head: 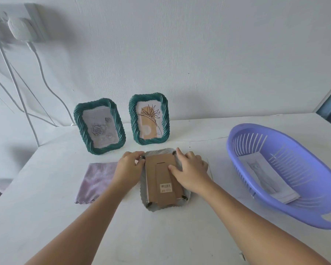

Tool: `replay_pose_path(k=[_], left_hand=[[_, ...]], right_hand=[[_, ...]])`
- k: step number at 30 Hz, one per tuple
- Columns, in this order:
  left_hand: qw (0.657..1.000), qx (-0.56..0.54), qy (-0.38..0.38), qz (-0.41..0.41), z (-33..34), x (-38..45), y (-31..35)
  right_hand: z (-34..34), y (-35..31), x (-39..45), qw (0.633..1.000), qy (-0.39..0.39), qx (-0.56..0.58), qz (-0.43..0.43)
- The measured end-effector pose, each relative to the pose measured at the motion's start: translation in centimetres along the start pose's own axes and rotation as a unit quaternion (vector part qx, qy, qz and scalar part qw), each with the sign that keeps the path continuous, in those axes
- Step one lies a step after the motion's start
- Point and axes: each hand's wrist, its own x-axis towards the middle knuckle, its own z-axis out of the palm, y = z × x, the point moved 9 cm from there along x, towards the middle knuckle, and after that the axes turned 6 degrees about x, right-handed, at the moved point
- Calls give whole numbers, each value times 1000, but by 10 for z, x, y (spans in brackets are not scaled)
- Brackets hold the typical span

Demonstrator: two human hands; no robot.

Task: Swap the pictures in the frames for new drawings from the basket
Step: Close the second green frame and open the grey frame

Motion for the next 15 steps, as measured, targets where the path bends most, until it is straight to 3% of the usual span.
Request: replay_pose_path(k=[6, 15], left_hand=[[1000, 13, -7, -11, 5, 4, -6], [998, -33, 30, -38, 5, 6, -12]], right_hand=[[5, 5, 2, 1000, 4, -25, 3], [-17, 10, 23, 991, 119, 59, 36]])
